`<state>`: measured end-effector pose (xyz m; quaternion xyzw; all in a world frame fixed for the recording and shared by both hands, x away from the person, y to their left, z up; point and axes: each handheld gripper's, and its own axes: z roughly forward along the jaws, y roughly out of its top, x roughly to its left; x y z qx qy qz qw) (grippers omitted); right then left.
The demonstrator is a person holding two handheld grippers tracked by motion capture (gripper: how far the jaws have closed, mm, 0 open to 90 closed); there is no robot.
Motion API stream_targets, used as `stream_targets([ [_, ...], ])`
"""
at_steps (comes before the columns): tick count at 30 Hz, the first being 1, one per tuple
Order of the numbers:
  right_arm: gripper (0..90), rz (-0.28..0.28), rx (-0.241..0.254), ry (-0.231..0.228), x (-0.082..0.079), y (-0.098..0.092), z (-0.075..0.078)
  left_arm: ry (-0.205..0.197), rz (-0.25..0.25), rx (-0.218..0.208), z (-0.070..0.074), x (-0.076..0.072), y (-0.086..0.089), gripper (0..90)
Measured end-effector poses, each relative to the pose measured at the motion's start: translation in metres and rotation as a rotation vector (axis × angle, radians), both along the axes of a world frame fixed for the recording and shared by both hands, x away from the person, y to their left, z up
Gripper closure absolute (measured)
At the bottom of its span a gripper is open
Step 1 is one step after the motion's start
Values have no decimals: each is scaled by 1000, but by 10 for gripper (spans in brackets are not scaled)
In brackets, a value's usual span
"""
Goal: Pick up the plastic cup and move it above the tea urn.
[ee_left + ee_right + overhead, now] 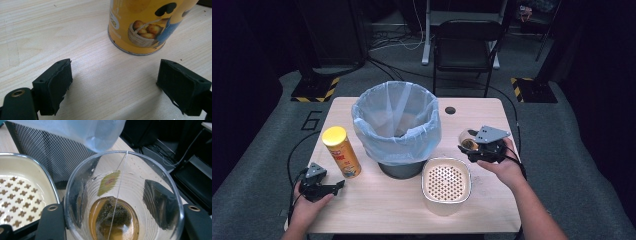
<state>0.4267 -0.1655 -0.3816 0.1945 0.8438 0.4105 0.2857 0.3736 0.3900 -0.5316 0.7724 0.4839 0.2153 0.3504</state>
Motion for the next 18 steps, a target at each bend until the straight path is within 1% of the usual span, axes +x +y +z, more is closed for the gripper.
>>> stream_targets([
  [2, 362, 23, 4, -9, 1, 3, 1, 0, 0, 0, 0, 0, 0, 126],
  [4, 363, 59, -8, -37, 2, 8, 1, 0, 0, 1, 0, 0, 0, 126],
  [5, 364, 74, -21, -43, 2, 10, 2, 0, 0, 0, 0, 0, 0, 126],
  [8, 364, 106, -34, -54, 3, 16, 3, 1, 0, 1, 0, 0, 0, 126],
  [14, 365, 136, -37, -61, 6, 19, 3, 0, 0, 0, 0, 0, 0, 126],
  [15, 366, 141, -43, -79, 4, 19, 4, 0, 0, 1, 0, 0, 0, 126],
  [16, 366, 141, -43, -79, 4, 19, 4, 0, 0, 1, 0, 0, 0, 126],
  [18, 365, 151, -60, -98, 2, 19, 4, 0, 0, 0, 0, 0, 0, 126],
])
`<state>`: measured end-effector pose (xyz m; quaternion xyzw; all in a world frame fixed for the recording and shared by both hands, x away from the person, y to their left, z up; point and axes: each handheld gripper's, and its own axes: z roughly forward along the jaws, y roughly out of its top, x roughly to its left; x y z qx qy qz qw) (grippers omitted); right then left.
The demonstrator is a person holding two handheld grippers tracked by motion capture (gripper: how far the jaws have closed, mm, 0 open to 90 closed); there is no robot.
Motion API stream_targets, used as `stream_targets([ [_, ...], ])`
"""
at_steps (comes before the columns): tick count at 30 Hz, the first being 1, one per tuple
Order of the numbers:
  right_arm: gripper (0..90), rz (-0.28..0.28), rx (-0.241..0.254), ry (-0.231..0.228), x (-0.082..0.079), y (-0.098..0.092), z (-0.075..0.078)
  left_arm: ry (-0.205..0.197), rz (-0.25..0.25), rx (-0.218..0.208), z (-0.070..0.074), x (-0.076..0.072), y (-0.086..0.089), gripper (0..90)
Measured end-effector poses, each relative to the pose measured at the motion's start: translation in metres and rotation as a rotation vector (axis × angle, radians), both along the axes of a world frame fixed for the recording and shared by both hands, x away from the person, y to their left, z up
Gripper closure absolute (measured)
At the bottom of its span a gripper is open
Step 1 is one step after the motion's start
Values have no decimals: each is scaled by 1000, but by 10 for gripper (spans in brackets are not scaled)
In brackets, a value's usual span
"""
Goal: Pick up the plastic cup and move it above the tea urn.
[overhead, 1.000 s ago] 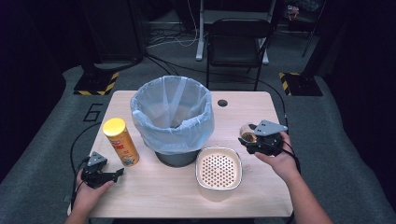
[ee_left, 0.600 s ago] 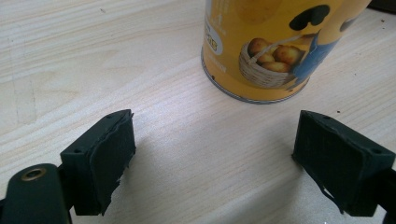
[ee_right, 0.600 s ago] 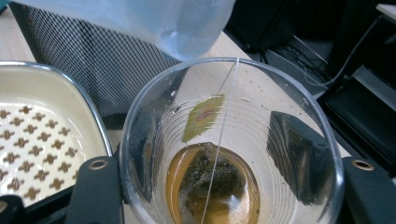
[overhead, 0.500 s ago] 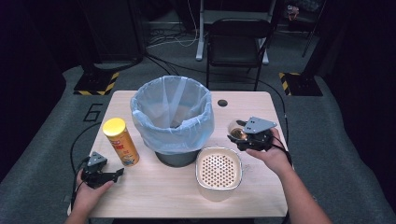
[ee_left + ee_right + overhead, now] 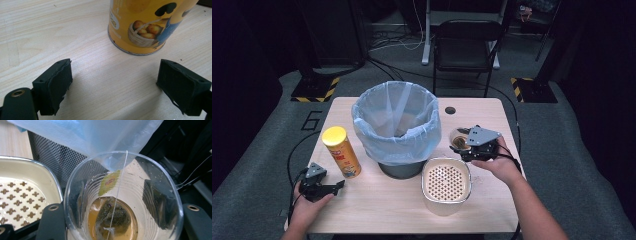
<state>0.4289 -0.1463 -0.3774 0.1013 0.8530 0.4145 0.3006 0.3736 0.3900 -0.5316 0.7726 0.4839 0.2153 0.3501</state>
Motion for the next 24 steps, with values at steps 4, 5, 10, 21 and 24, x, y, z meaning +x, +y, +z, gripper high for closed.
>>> stream_targets([
  [4, 367, 2, -44, -73, -7, 3, 0, 0, 0, 0, 0, 0, 0, 126],
  [5, 367, 4, -59, -86, -9, 4, -1, 0, 0, 0, 0, 0, 0, 126],
  [10, 367, -16, -108, -110, -11, 10, -4, 0, 0, 0, 0, 0, 0, 126],
  [21, 368, -26, -214, -168, -10, 20, -14, 16, -9, 7, 1, 0, 1, 126],
  [24, 368, -20, -230, -187, -11, 21, -15, 15, -9, 8, 1, 0, 1, 126],
])
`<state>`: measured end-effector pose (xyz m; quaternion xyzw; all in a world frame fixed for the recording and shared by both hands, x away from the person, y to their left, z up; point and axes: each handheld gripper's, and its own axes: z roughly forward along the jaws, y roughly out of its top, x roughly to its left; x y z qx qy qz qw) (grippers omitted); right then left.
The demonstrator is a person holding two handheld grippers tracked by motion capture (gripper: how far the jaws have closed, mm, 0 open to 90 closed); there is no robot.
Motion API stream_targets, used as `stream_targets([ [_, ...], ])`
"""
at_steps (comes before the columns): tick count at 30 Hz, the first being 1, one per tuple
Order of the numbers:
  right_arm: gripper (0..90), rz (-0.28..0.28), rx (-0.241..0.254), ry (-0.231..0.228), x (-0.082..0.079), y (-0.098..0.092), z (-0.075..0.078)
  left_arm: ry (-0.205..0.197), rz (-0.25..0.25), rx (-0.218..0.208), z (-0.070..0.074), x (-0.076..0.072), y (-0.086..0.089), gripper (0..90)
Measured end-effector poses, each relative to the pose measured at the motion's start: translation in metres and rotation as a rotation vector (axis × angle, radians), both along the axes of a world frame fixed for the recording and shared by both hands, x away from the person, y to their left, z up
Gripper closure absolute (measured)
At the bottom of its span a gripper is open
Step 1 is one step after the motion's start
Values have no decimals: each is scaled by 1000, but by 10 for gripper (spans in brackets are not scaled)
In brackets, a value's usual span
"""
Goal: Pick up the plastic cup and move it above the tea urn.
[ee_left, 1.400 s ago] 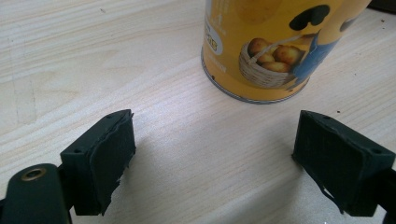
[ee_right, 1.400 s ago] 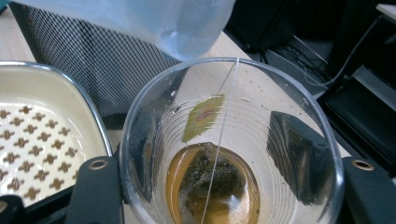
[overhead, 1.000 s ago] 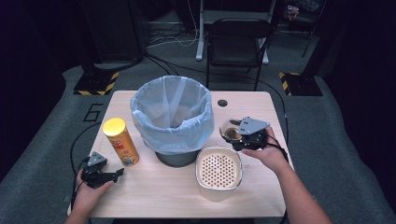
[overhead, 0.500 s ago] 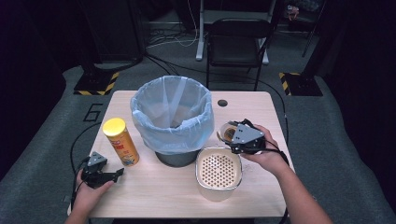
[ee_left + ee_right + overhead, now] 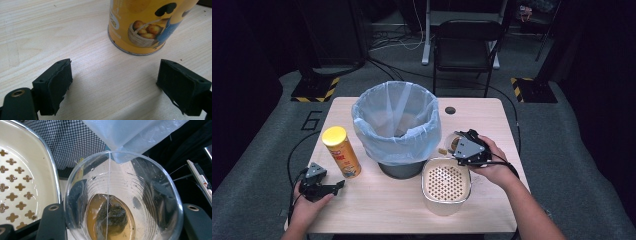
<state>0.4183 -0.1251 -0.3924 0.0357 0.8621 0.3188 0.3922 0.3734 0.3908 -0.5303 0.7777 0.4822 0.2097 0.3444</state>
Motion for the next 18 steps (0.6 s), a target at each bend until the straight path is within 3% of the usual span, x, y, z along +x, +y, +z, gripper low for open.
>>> stream_targets([
  [10, 367, 6, -36, -21, -5, 3, 0, 3, 0, -1, 0, 0, 0, 126],
  [16, 367, 15, -74, -57, -12, 6, 0, 3, 0, 0, 0, 0, 0, 126],
  [18, 368, 28, -101, -89, -15, 7, 1, 3, 0, -1, 0, 0, 0, 126],
])
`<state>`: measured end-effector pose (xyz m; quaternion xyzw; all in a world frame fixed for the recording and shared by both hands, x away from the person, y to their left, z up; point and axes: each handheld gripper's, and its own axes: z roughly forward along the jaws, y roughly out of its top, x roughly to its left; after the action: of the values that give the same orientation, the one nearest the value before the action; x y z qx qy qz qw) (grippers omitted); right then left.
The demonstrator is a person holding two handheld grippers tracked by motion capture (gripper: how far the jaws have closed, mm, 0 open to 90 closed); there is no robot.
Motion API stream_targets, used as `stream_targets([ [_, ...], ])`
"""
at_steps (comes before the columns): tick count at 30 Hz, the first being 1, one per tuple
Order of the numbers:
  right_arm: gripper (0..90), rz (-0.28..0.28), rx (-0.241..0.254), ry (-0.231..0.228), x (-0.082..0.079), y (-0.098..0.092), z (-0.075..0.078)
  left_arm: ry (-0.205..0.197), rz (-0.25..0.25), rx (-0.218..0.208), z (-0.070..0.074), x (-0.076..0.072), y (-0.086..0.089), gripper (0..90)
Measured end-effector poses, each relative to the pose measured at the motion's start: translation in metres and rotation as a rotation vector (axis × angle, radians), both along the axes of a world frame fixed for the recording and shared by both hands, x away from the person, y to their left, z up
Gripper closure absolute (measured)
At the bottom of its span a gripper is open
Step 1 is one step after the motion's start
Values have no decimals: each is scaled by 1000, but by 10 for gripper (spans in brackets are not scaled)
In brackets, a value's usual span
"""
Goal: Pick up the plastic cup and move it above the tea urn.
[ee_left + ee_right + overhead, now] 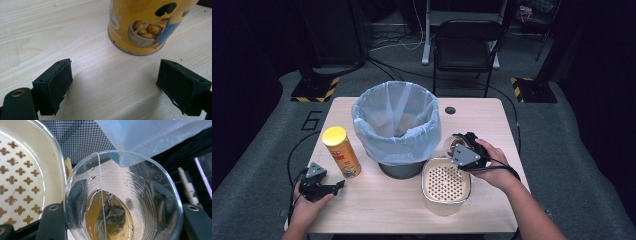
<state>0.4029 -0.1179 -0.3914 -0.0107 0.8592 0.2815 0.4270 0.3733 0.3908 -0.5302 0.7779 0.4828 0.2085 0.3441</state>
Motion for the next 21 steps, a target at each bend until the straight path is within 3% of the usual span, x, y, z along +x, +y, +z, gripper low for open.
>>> stream_targets([
  [1, 368, 6, -41, -44, -6, 2, 0, -1, 0, 0, 0, 0, 0, 126],
  [3, 368, 10, -55, -63, -10, 3, 0, -1, 0, 0, 0, 0, 0, 126],
  [4, 368, 23, -95, -111, -16, 6, -2, 0, 0, 0, 0, 0, 0, 126],
  [6, 369, 26, -118, -131, -20, 8, -3, 0, 0, 0, 0, 0, 0, 126],
  [7, 369, 30, -194, -216, -28, 13, -7, 0, 0, 0, 0, 0, 0, 126],
  [8, 369, 30, -194, -216, -28, 13, -7, 0, 0, 0, 0, 0, 0, 126],
  [9, 369, 31, -231, -248, -33, 15, -10, 0, 0, 0, 0, 0, 0, 126],
  [13, 369, 51, -423, -433, -46, 26, -20, 0, 0, 0, 0, 0, 0, 126],
  [16, 369, 61, -539, -528, -50, 30, -29, -2, 0, 0, 0, 0, 0, 126],
  [17, 368, 53, -610, -600, -54, 31, -36, -1, 0, 0, 0, 0, 0, 126],
  [18, 368, 53, -610, -600, -54, 31, -36, -1, 0, 0, 0, 0, 0, 126],
  [19, 367, 117, -762, -717, -55, 35, -35, 0, 1, -1, 0, 0, 0, 126],
  [20, 367, 113, -784, -769, -58, 34, -40, 0, 1, -1, 0, 0, 0, 126],
  [21, 366, 110, -814, -763, -60, 32, -47, 1, 0, -1, 0, 0, 0, 126],
])
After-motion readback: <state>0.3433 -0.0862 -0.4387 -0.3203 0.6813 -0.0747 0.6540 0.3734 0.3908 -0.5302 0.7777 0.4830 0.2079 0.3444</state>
